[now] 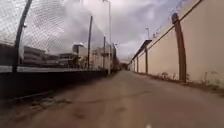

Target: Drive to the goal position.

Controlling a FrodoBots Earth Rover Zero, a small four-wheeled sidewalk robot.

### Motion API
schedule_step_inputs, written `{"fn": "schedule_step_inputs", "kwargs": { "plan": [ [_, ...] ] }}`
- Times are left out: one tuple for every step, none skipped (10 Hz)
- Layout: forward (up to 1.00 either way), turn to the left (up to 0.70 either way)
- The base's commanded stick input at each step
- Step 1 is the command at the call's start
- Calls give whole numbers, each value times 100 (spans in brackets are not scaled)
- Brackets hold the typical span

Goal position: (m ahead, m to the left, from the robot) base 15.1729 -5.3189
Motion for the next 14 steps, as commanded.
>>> {"fn": "schedule_step_inputs", "kwargs": {
  "plan": [
    [70,-30],
    [70,-35],
    [70,-35],
    [70,-35],
    [70,-10],
    [70,0],
    [70,0],
    [70,0],
    [70,0],
    [70,0],
    [70,0],
    [70,0],
    [70,0],
    [70,0]
  ]
}}
